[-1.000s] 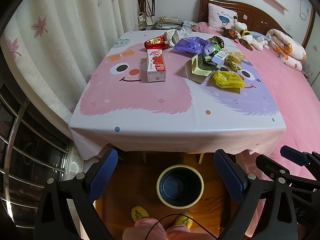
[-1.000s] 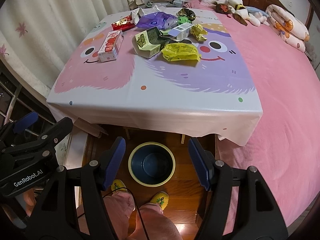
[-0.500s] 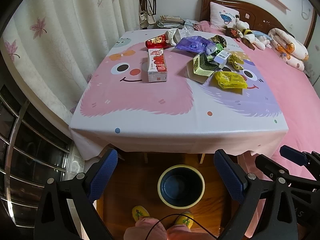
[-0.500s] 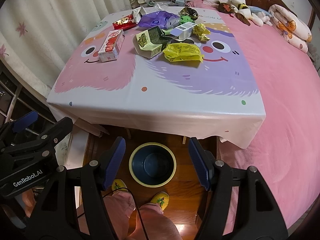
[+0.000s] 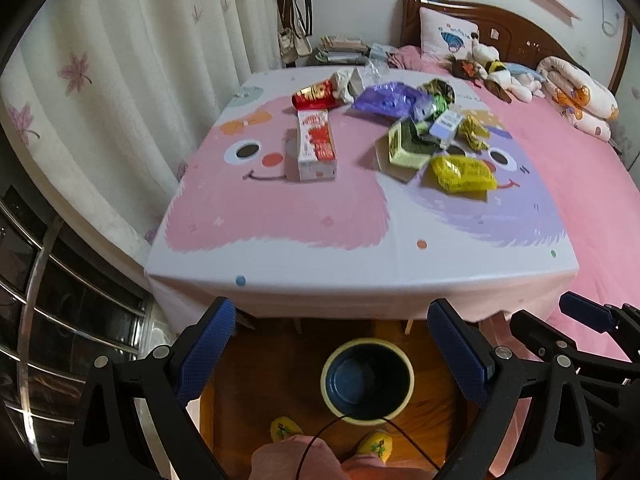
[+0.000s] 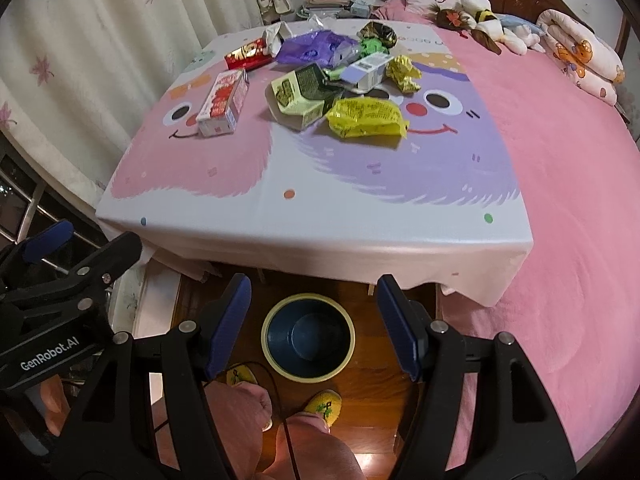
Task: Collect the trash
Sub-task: 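Grasp the strawberry milk carton with the left tool while the right tool grasps the green-and-cream box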
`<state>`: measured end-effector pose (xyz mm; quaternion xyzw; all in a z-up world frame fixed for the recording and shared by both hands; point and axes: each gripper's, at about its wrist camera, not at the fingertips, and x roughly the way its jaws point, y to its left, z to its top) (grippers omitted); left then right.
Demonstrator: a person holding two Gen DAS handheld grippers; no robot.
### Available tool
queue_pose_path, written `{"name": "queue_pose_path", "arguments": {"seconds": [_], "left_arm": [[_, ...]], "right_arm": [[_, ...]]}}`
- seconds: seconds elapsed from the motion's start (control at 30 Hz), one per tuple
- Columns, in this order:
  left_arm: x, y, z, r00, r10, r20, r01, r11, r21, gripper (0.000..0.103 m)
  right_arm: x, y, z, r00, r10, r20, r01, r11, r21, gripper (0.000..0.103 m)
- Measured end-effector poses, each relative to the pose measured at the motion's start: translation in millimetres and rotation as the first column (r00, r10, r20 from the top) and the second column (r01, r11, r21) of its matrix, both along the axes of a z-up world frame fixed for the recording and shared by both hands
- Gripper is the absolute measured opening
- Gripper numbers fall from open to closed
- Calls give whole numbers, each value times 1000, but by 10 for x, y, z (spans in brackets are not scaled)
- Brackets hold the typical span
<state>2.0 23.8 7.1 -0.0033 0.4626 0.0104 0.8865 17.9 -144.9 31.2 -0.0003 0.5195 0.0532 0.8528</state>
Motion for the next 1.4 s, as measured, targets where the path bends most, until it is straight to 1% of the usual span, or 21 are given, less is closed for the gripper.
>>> {"name": "queue_pose_path", "arguments": {"seconds": [0.17, 0.27, 0.37, 0.5, 0.53, 0.57, 0.7, 0.87, 0.97, 1.1, 1.13, 1.17, 1.2, 1.27, 1.3, 1.37, 1.4], "left_arm": [[156, 40, 222, 998, 18, 61, -19, 1000, 10, 98], [302, 142, 285, 997, 21, 72, -22, 1000, 13, 98], [562, 257, 339, 997, 24, 73, -24, 1000, 1, 98], [1026, 451, 382, 999, 4, 33, -3, 1000, -24, 98], [1219, 452, 373, 1000, 2, 18, -1, 1000, -29, 98], [1319, 487, 370, 1000, -1, 6, 2, 999, -32, 98], [1932, 687, 295, 997, -15, -75, 11, 998, -55, 98], [2583, 792, 34, 988, -39, -152, 29, 998, -64, 98], [3018, 751, -232, 974, -62, -216, 47, 996, -76, 96], [3486, 660, -568, 948, -97, -303, 72, 993, -92, 91], [3545, 626, -634, 945, -99, -312, 75, 993, -88, 88], [3621, 596, -715, 937, -107, -332, 84, 993, -84, 82], [3692, 578, -804, 926, -117, -358, 95, 992, -78, 80], [3784, 559, -939, 908, -138, -397, 118, 990, -75, 71], [3830, 559, -1017, 897, -151, -415, 128, 988, -82, 69], [3867, 572, -1100, 889, -162, -428, 136, 987, -90, 60], [3872, 574, -1104, 896, -170, -410, 149, 985, -84, 57]], "right_arm": [[156, -22, 88, 999, -26, 33, 26, 1000, 4, 64], [284, -13, 119, 998, -47, 40, 47, 999, 1, 64], [449, -35, 172, 996, -76, 49, 76, 997, -7, 64], [714, -43, 220, 990, -129, 56, 130, 991, -17, 64], [784, -38, 226, 988, -141, 55, 143, 989, -23, 64], [858, -49, 230, 986, -155, 54, 156, 987, -27, 64], [1165, -60, 256, 977, -206, 49, 207, 978, -36, 64], [1557, 12, 221, 972, -231, 36, 233, 968, -88, 64], [1765, 53, 202, 967, -253, 21, 254, 963, -86, 63], [2056, 146, 204, 962, -272, 14, 272, 958, -86, 64], [2134, 171, 194, 961, -276, 6, 276, 958, -84, 63], [2209, 195, 177, 960, -280, -5, 278, 957, -81, 63], [2296, 223, 150, 960, -281, -15, 279, 957, -79, 63], [2426, 275, 101, 958, -285, -31, 282, 956, -86, 63], [2500, 311, 64, 957, -286, -44, 282, 955, -88, 63], [2612, 370, -1, 956, -287, -63, 281, 956, -88, 63], [2669, 412, -42, 956, -285, -71, 278, 956, -92, 63]]}}
